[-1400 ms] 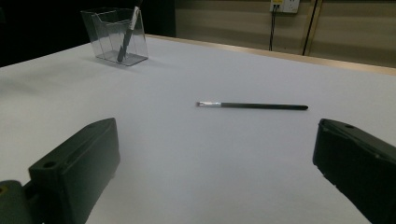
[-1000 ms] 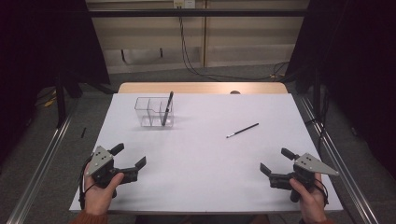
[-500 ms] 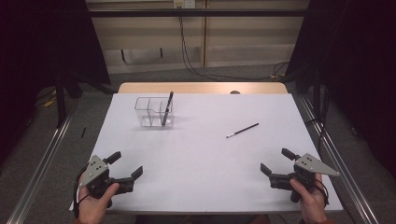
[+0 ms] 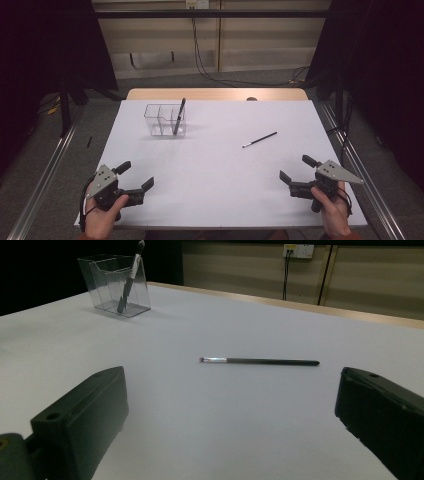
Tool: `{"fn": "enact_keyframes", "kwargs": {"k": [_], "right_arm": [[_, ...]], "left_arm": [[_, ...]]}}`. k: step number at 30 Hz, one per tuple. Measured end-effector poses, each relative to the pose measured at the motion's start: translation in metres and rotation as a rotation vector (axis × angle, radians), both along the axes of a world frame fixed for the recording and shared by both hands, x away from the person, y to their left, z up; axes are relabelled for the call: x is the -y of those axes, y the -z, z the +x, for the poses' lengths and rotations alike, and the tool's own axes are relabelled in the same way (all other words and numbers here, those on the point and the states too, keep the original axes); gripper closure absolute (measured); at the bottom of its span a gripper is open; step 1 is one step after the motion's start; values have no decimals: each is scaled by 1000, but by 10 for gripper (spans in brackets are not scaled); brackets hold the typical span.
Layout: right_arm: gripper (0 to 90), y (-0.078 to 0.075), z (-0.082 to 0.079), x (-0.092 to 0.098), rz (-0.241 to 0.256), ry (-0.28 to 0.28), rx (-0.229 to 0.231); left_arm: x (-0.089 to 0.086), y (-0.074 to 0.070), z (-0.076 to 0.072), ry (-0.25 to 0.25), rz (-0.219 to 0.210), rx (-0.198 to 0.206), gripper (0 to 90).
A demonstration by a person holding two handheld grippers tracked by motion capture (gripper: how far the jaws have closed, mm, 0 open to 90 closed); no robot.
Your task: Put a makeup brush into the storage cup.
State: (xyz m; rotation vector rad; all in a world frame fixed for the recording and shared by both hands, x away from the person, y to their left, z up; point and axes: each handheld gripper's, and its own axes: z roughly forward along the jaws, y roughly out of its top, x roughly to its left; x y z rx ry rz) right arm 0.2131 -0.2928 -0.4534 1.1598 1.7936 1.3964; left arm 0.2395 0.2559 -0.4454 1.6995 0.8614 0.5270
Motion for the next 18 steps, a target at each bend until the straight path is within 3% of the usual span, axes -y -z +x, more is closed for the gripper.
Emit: {"fn": "enact_keyframes", "kwargs": {"k": [7, 12, 18], "right_arm": [[1, -2, 14, -2, -21, -10, 7], [1, -2, 22, -5, -32, -28, 8], [2, -5, 34, -7, -43, -31, 13]], "left_arm": [[-1, -2, -2, -12, 0, 9, 35], [-1, -8, -8, -4, -11, 36, 35], [-3, -6, -7, -17, -9, 22, 35]]}}
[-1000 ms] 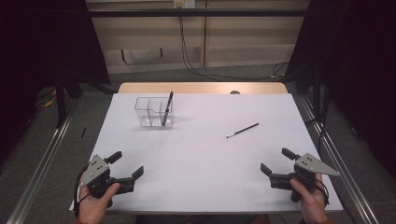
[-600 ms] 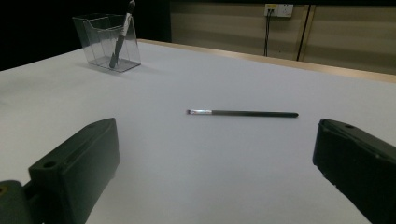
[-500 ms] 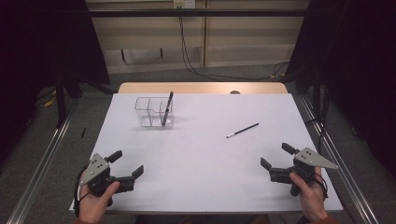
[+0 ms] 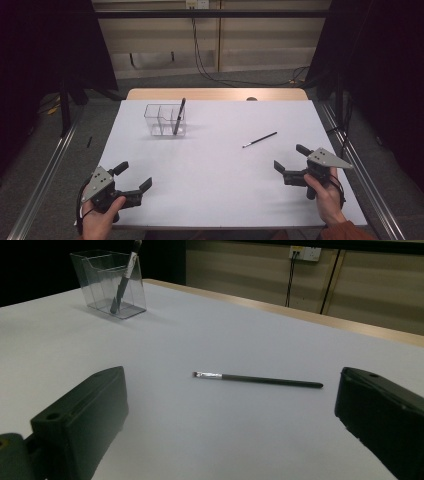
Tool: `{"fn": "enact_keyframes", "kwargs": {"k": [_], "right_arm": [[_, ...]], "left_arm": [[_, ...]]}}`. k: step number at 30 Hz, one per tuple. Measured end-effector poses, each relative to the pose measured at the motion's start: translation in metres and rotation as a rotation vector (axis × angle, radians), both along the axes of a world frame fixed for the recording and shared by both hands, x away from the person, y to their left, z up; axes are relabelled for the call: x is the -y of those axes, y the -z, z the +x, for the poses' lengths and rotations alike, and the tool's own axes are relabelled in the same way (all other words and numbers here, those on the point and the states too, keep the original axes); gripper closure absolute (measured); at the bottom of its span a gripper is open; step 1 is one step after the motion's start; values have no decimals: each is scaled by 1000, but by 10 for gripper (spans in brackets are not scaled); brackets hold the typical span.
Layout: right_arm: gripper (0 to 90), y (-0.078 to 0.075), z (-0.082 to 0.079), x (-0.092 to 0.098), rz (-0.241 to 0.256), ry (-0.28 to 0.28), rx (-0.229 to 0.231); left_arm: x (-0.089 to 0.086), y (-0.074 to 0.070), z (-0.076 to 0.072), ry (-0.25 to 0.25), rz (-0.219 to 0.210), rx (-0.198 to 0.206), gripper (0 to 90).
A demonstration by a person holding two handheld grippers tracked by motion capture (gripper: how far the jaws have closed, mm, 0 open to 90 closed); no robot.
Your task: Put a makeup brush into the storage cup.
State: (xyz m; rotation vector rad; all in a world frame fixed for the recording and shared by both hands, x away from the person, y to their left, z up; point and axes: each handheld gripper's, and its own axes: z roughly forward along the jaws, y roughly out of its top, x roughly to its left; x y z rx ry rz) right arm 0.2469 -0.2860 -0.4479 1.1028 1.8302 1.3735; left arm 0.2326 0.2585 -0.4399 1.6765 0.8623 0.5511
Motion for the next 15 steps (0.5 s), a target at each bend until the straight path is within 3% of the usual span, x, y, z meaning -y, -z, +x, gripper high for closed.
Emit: {"fn": "enact_keyframes", "kwargs": {"k": [15], "right_arm": [[5, -3, 27, -12, -6, 4, -11]], "left_arm": [[-3, 2, 5, -3, -15, -17, 36]]}}
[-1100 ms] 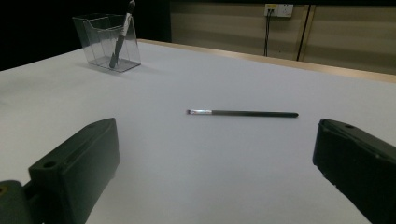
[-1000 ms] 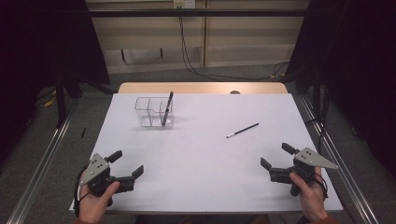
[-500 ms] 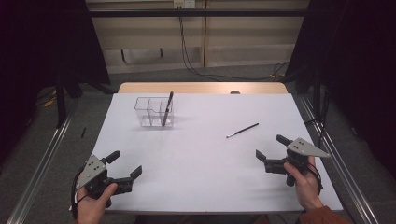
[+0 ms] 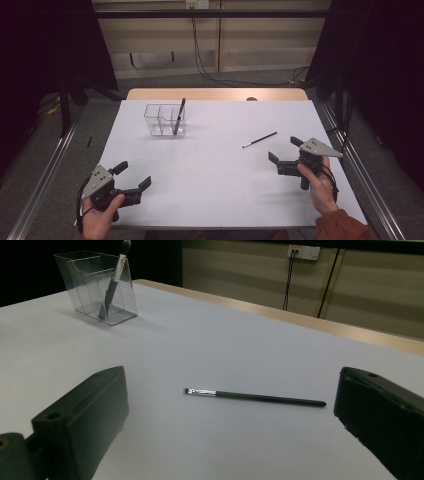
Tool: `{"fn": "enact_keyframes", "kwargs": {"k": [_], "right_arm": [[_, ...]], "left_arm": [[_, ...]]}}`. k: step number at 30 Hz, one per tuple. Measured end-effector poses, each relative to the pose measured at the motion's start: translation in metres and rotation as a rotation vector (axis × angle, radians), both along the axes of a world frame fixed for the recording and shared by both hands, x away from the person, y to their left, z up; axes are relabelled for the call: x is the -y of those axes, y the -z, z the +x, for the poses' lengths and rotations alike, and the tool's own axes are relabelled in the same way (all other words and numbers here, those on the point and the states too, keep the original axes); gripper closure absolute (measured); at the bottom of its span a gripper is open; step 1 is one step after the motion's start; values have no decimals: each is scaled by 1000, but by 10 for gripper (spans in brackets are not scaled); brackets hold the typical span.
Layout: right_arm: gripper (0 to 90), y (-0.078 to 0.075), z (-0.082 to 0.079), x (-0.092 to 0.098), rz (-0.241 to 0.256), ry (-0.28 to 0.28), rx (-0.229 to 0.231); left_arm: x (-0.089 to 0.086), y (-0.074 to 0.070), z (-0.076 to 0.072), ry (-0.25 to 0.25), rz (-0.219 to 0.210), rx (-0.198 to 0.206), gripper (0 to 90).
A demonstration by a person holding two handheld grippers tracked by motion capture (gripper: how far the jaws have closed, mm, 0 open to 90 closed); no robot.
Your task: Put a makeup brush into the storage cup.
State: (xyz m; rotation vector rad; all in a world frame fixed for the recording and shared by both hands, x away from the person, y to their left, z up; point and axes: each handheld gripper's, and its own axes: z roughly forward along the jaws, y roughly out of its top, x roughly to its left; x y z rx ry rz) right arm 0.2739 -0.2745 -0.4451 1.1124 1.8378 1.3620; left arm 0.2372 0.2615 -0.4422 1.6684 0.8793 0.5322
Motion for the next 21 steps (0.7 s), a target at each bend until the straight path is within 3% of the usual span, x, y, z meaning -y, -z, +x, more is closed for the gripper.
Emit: {"fn": "enact_keyframes", "kwargs": {"k": [7, 21], "right_arm": [[4, -5, 16, -5, 23, -6, -5], [0, -9, 57, -5, 3, 38, -15]], "left_arm": [[1, -1, 0, 1, 8, 6, 35], [0, 0, 2, -6, 19, 0, 35]]}}
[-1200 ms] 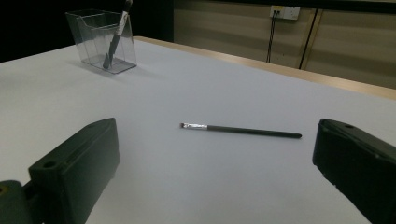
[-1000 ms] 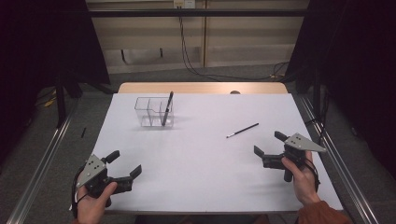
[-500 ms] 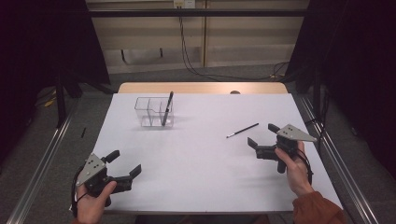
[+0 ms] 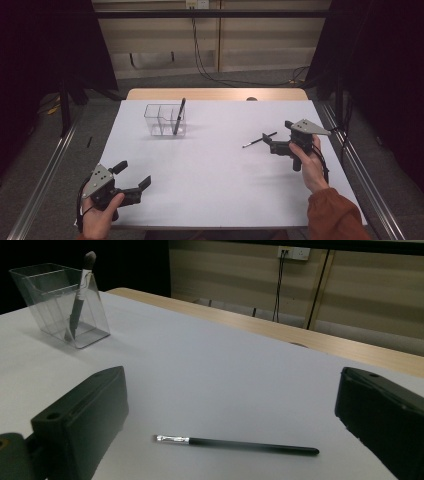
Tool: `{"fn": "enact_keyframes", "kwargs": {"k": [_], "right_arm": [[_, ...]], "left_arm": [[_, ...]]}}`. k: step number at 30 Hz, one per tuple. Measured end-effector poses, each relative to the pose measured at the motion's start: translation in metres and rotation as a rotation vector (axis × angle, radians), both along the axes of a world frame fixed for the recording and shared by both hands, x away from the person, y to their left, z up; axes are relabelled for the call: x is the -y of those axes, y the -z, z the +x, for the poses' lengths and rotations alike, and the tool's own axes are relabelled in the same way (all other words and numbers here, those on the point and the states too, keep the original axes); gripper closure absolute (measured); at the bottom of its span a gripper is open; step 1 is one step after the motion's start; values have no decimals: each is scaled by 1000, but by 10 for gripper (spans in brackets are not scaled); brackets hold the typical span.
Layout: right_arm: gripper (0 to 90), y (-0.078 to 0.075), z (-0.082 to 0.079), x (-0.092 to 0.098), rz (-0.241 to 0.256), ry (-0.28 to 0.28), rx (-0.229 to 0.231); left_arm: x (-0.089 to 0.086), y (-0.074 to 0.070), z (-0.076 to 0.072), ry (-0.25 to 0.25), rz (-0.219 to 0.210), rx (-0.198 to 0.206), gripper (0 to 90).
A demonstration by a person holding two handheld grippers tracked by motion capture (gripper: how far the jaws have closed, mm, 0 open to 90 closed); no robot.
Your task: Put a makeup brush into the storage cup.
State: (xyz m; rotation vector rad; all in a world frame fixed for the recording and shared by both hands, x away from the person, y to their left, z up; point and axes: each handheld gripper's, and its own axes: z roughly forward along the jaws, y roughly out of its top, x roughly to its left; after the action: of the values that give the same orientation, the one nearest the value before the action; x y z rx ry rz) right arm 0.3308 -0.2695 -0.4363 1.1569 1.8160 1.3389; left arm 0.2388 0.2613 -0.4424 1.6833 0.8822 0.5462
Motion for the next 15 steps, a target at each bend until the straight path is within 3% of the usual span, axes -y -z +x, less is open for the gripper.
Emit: {"fn": "enact_keyframes", "kwargs": {"k": [15], "right_arm": [[8, -15, 40, 2, -26, 46, -23]], "left_arm": [[-1, 0, 0, 8, -3, -6, 35]]}}
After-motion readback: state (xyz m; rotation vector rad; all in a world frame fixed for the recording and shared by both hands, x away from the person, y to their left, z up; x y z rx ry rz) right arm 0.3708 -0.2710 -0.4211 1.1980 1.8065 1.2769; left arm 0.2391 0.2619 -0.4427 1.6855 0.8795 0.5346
